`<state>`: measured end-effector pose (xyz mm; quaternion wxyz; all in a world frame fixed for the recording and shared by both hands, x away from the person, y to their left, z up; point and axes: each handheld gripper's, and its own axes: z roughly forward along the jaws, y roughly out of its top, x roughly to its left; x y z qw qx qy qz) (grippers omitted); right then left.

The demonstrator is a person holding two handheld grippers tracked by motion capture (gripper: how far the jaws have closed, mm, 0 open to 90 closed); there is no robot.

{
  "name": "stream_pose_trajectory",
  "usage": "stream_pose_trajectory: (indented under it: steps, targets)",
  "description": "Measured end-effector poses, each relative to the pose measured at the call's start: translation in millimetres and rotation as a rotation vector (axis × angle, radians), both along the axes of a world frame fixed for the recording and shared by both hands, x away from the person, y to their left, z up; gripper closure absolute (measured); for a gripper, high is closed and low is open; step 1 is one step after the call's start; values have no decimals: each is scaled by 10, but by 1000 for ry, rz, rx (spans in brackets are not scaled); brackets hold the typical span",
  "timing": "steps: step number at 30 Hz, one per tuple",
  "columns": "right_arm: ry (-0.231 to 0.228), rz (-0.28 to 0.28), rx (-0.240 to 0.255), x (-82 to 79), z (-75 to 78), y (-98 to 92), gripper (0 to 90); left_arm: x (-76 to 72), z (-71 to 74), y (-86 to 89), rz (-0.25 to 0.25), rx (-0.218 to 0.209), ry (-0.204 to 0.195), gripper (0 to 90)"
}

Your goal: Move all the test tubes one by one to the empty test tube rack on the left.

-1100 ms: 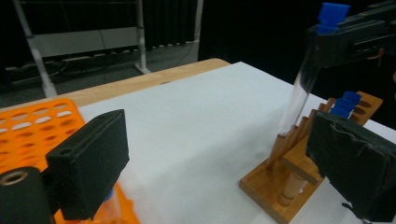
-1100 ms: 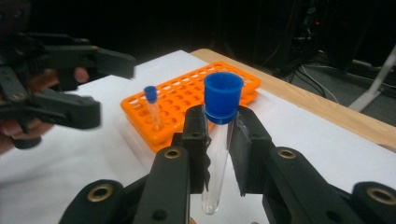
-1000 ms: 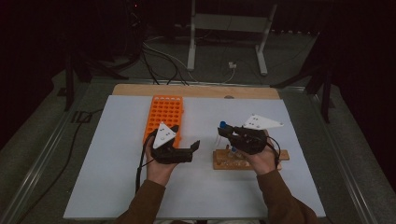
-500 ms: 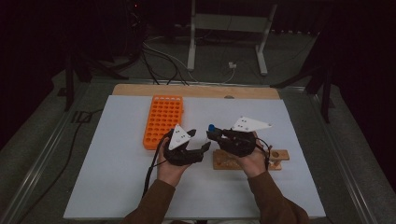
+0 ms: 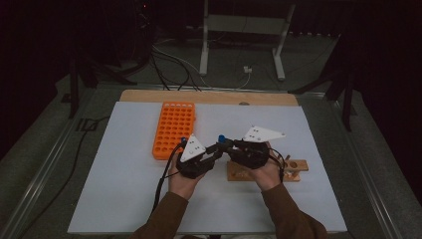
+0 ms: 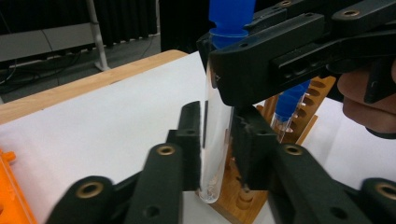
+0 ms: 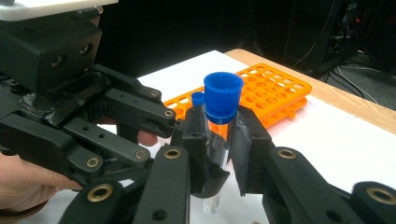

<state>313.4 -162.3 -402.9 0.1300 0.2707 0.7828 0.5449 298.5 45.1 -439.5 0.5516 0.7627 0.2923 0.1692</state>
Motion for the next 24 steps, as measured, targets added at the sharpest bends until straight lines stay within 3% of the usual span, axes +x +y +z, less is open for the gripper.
stream_pose_trajectory:
  steps: [7, 9, 10, 15, 20, 24]
  targets:
    - [5, 8, -1, 6, 0, -6, 744, -2, -1, 0, 4, 2, -1, 780]
    - [3, 10, -3, 6, 1, -26, 620, 12, 0, 16, 12, -6, 4, 781]
    - [3, 10, -3, 6, 1, -26, 620, 16, 1, 26, 18, -7, 5, 781]
    - [6, 4, 16, 15, 18, -109, 401, 29, 9, 98, 46, -8, 9, 782]
    - [3, -55, 13, 21, 29, -200, 172, 36, 8, 175, 68, -10, 14, 782]
    - [-11, -115, 2, 22, 35, -278, 49, 28, 19, 230, 77, -9, 10, 782]
